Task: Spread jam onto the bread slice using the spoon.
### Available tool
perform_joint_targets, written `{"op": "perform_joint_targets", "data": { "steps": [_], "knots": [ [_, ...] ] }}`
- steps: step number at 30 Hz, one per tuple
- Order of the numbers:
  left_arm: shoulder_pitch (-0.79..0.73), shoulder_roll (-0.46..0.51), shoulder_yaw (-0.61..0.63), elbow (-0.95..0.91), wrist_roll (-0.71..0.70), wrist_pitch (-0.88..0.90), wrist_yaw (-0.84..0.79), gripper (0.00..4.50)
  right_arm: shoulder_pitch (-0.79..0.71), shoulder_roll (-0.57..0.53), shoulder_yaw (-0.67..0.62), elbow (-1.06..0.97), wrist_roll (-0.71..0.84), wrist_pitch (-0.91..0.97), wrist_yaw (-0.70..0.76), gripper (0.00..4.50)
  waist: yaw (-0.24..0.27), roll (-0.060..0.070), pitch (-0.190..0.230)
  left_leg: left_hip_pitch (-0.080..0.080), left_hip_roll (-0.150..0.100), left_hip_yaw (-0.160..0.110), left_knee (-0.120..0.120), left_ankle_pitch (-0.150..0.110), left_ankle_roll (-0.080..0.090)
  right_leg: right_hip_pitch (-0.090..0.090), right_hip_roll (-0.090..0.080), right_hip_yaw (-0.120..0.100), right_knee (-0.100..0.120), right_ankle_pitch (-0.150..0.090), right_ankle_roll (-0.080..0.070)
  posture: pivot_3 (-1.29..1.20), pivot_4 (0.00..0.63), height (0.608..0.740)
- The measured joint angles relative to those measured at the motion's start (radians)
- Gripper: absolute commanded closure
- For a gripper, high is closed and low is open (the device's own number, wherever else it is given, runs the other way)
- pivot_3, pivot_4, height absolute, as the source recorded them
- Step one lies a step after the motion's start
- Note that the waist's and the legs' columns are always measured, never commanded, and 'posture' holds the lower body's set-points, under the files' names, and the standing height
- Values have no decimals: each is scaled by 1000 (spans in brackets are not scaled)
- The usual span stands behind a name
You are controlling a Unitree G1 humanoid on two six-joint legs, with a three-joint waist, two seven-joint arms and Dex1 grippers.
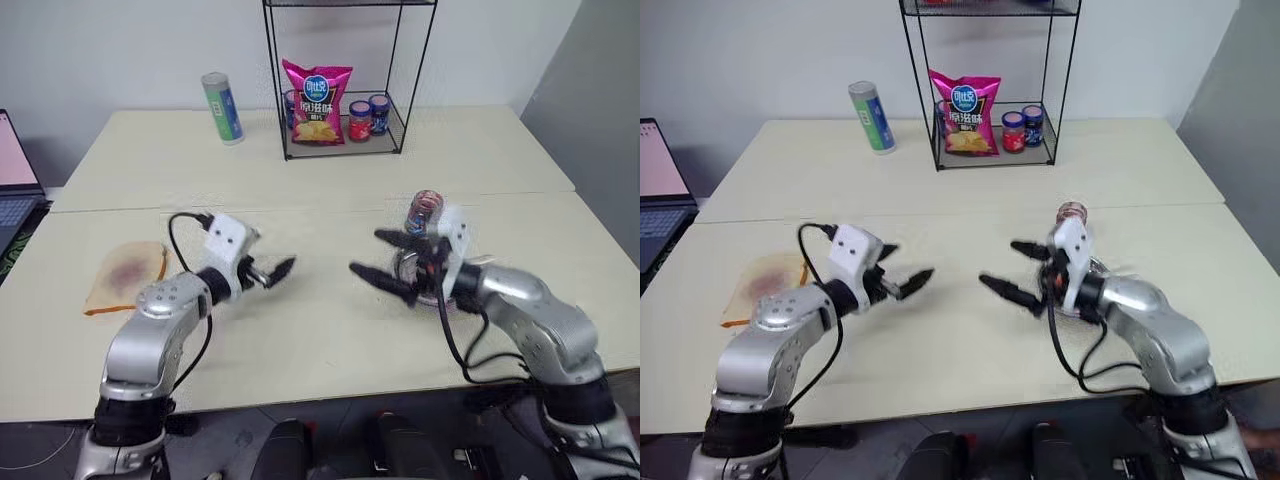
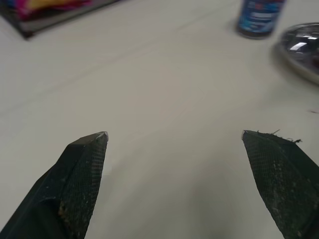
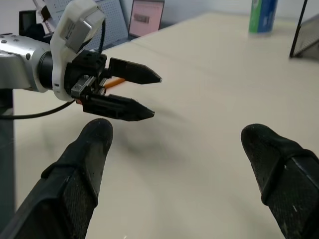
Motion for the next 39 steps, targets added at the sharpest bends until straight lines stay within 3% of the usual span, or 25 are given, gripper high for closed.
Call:
{"op": "perform_joint_targets", "data": {
  "steps": [9, 19, 23, 26, 34, 39],
  "knots": [
    [17, -36, 3, -48, -49, 45, 45, 0, 48, -13, 4, -46, -14, 22, -25, 13, 2, 0, 0, -1, 1, 1, 0, 0, 0, -1, 1, 0, -1, 1, 2, 0, 150, 740],
    [323, -96, 43, -248, -111, 79, 131, 0, 130, 48, 65, -43, -79, -21, -48, 13, 5, 0, 0, 0, 1, 0, 0, 0, 0, -1, 2, 0, 0, 0, 0, 0, 150, 740],
    [357, -42, 51, -278, -111, 78, 125, 0, 113, 99, 76, -16, -60, 2, -55, 13, 6, 0, 0, 1, 1, 1, 1, 0, 0, 0, 2, 0, 0, -2, -3, 0, 150, 740],
    [359, -56, 84, -282, -113, 81, 162, 0, 83, 130, 82, 45, -49, 14, -45, 13, 7, 0, 0, 0, 1, 2, 0, 0, 0, 0, 2, 0, -1, -1, -2, 0, 150, 740],
    [358, -253, 263, -279, 42, -20, 511, 0, -60, 267, 128, 188, -73, -3, -60, 13, 6, -1, -1, 0, 3, 0, 0, 0, 0, -1, 3, 0, 0, 1, 1, 0, 150, 740],
    [392, -439, 392, -284, 138, -57, 757, 0, -169, 303, 167, 264, -85, -46, 2, 13, 7, -3, -2, 0, 2, 0, 0, 0, 0, 0, 3, 0, -1, 1, 2, 0, 150, 740]
  ]
}}
